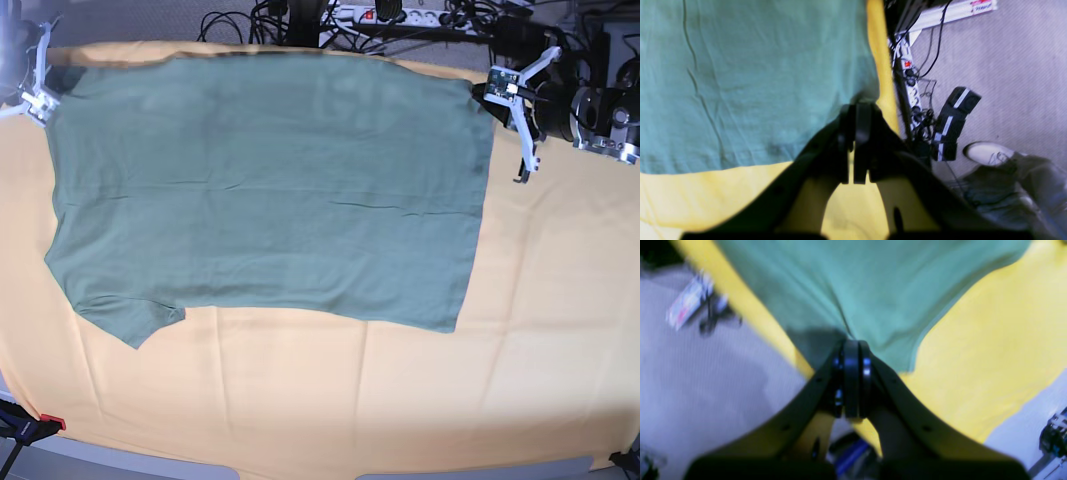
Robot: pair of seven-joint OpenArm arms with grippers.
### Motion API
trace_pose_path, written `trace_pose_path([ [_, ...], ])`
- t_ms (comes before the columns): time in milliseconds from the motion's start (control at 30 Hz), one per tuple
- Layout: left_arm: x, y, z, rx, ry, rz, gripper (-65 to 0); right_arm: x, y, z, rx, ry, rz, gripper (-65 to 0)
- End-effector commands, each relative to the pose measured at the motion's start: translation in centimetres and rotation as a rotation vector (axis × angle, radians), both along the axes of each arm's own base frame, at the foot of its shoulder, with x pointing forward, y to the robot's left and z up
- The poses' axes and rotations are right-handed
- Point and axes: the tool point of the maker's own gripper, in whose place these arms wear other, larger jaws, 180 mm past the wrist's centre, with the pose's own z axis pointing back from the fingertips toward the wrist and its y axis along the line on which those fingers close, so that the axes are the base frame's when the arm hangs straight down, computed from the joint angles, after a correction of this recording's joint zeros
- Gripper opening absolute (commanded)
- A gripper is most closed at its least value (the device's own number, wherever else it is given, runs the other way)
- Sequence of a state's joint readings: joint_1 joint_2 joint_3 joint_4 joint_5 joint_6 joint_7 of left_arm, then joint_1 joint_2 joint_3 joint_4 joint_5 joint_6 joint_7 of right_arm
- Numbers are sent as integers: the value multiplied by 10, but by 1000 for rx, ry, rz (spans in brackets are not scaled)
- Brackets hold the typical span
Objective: Fold the T-shirt properly
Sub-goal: 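Fold the gripped edge back over the shirt body with both grippers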
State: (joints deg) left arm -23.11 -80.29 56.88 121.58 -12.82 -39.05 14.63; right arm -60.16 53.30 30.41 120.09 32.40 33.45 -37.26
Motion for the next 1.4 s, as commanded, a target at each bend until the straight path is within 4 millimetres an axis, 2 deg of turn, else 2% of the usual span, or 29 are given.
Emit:
trace_pose_path([
  [0, 8, 5, 3, 7, -25, 13, -650, 9, 4, 7, 16, -40, 17, -650],
  [167, 35, 10, -14, 0, -65, 102, -650, 30, 4, 15, 40, -149, 41, -650],
  [367, 65, 8, -28, -22, -133, 193, -650, 56, -12, 16, 71, -217, -19, -650],
  [533, 87, 5, -33, -13, -247, 193, -650, 65, -10, -5, 119, -193, -58, -650],
  [633, 98, 8, -30, 0, -318, 198, -650, 74, -13, -18, 71, -201, -60, -650],
  [733, 108, 11, -26, 8, -385, 204, -650, 87, -18, -22, 30, -234, -74, -650],
  [867, 113, 11, -24, 0, -407, 220, -650, 90, -13, -24, 34, -235, -62, -650],
  [1033, 113, 10, -24, -1, -408, 220, -650, 98, -26, -19, -29, -287, -100, -650],
  [1233, 126, 9, -14, -36, -477, 272, -650, 101, -29, -17, -34, -305, -120, -650],
  [1367, 126, 7, -13, -49, -478, 270, -635, 102, -30, -16, -37, -311, -127, -650],
])
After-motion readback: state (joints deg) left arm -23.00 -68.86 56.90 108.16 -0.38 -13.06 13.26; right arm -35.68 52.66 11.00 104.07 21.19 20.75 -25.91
